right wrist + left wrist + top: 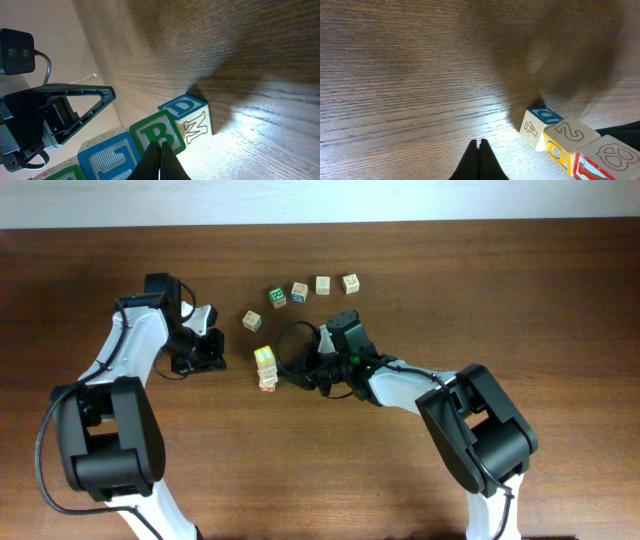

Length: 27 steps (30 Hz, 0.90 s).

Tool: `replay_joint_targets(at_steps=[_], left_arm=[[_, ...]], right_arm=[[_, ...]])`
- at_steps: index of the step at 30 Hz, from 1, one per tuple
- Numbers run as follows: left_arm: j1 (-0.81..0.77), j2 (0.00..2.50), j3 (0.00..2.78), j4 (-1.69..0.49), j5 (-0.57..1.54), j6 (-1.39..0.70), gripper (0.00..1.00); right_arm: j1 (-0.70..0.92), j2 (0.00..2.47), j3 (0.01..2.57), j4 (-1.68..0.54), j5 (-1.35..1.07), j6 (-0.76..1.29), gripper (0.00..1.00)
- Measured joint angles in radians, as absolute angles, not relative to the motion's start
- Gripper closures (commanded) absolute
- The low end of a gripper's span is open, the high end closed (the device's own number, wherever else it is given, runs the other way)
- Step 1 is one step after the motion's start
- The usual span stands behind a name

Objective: Rotate 5 blocks

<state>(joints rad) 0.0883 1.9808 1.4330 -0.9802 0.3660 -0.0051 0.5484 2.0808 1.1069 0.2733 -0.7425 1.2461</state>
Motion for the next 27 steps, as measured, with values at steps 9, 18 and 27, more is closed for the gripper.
replay_joint_targets(at_steps=[9, 18, 27], left_arm=[[0.088, 1.981, 1.433, -0.980, 0.366, -0.005, 1.00], [0.088, 1.981, 1.433, -0.980, 0.366, -0.005, 1.00], [0.089, 1.981, 1.434, -0.981, 0.354, -0.005, 1.00]], right_arm=[[0.560, 2.081, 1.106, 0.273, -0.749, 1.256, 0.96], [0.551, 2.081, 1.107, 0.260, -0.749, 1.241, 0.96], [0.386, 2.080, 1.106, 0.243, -0.792, 1.071, 0.95]])
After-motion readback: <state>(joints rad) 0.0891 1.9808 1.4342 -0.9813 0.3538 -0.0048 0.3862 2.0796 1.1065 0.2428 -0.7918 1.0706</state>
